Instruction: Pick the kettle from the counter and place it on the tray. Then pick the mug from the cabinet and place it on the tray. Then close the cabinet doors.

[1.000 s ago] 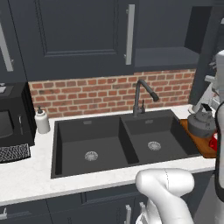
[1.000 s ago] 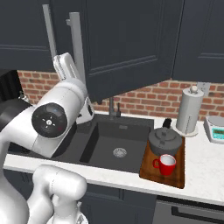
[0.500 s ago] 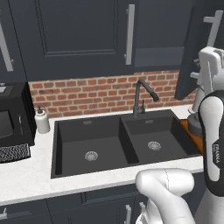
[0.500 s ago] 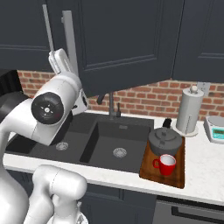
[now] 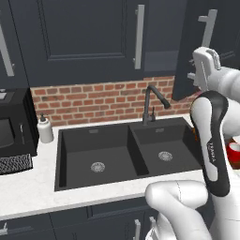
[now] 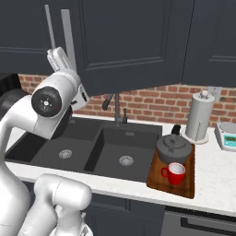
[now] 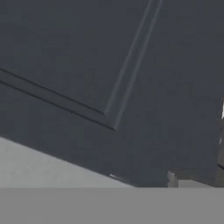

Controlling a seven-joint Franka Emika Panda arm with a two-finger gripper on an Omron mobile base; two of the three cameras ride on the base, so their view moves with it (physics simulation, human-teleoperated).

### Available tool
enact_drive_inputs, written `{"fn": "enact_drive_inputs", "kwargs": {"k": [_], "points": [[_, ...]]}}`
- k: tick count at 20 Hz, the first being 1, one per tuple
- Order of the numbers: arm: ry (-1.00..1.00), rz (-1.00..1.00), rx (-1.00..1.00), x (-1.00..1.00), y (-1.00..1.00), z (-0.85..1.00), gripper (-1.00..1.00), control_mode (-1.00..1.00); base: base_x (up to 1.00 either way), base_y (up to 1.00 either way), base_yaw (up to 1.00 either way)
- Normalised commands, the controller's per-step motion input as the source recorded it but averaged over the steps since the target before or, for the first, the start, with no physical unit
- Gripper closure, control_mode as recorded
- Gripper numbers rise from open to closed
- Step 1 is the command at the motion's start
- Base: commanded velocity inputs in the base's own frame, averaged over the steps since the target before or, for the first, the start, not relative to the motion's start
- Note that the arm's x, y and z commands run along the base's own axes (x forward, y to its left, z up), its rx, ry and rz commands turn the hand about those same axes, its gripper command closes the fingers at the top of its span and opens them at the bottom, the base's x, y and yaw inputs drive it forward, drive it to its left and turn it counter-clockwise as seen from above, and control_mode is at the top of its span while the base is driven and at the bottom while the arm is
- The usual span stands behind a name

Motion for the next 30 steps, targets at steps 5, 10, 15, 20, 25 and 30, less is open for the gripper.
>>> {"fn": "enact_drive_inputs", "kwargs": {"k": [5,10,15,20,25,30], "points": [[0.00,0.00,-0.04,0.78,0.00,-0.09,-1.00,-1.00,0.00,0.00,0.00],[0.00,0.00,-0.06,0.66,0.00,-0.10,-1.00,-1.00,0.00,0.00,0.00],[0.00,0.00,-0.10,0.56,0.00,-0.13,-1.00,-1.00,0.00,0.00,0.00],[0.01,0.00,-0.09,0.56,0.00,-0.17,-1.00,-1.00,0.00,0.00,0.00],[0.02,0.00,-0.10,0.59,0.00,-0.17,-1.00,-1.00,0.00,0.00,0.00],[0.01,0.00,-0.09,0.43,0.00,-0.20,-1.00,-1.00,0.00,0.00,0.00]]}}
